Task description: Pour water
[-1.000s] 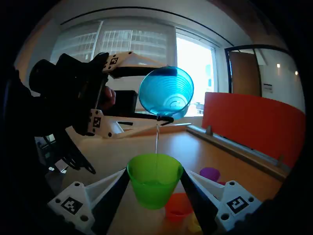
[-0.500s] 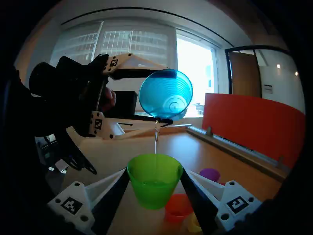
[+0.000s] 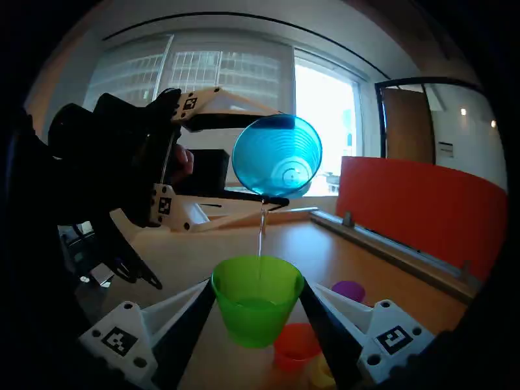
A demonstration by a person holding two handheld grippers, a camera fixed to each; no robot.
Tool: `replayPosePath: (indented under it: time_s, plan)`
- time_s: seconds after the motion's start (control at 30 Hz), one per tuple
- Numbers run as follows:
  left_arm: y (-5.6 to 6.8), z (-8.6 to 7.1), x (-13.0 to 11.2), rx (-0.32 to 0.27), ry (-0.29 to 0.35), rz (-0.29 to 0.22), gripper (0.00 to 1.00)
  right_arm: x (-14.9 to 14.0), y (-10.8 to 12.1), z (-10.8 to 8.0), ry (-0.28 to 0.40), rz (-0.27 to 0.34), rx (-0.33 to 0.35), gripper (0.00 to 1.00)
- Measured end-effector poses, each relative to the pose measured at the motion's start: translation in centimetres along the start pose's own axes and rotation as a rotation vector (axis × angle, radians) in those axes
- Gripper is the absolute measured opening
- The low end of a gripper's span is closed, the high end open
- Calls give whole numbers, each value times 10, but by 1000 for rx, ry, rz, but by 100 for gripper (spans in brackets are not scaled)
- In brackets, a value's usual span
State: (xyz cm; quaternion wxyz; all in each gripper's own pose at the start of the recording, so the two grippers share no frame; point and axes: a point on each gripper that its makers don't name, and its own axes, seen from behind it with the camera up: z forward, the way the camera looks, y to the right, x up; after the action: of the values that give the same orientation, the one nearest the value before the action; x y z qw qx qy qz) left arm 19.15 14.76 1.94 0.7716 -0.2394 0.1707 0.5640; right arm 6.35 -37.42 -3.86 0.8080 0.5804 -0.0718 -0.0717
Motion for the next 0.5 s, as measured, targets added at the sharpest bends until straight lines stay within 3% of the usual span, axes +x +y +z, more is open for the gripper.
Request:
replayPosePath:
  time_s: [0.5]
  plan:
    - [4, -2, 3, -1, 4, 27, 85, -1, 0, 1, 1, 0, 0, 93]
